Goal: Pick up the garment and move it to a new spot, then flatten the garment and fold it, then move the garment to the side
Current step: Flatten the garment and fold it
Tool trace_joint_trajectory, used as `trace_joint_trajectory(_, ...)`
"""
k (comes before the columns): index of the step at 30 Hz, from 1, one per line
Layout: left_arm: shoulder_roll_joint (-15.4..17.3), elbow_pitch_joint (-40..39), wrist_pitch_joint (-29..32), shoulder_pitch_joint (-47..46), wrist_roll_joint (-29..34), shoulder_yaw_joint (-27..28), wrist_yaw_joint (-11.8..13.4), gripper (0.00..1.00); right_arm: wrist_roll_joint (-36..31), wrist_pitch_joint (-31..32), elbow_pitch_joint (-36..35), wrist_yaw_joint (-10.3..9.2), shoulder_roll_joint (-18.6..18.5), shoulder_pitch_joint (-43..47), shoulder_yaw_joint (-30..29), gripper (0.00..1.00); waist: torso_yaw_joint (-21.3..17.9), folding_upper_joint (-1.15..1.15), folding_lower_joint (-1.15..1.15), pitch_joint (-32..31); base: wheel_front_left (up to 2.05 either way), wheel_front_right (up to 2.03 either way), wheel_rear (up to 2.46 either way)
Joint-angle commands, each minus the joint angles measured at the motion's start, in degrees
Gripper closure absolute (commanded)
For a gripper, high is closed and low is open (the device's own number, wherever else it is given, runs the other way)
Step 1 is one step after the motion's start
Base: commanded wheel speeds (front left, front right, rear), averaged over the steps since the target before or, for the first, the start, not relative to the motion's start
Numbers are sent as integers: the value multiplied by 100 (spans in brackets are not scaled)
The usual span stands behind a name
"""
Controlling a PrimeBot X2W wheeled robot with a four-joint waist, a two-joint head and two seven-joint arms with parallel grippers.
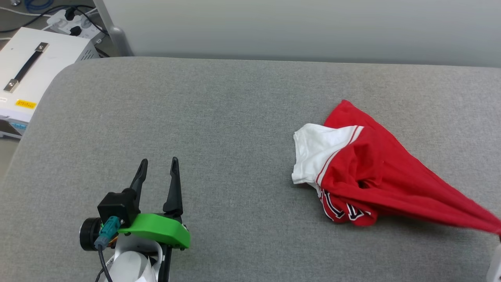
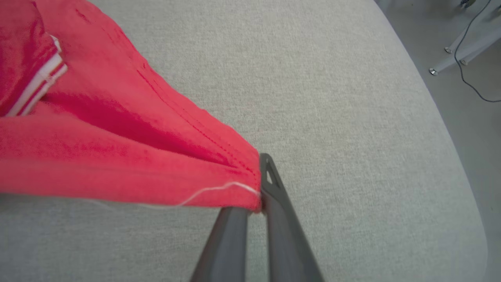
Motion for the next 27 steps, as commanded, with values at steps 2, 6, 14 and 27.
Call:
trace_joint_trajectory(2,-23,20,-32,35,51,29,-18,0,-55,44,14,-4,309,379,-201,100,-57,0,0,24,0,0,0)
trace_joint_trajectory(6,-19,45,-32,24,68,43,-40,0,-50,117,119,-4,845,925,-266,100,-115,0,0,58,0,0,0)
trace_joint_trajectory(14,-8,125,-32,23,85,36,-64,0,213,-266,339,-4,1071,923,71,0,-240,0,0,3,0,0,0)
trace_joint_trajectory(27,62,228,57,244,39,-33,-34,0,200,-1401,-963,-4,924,665,834,0,-172,0,0,-443,0,0,0)
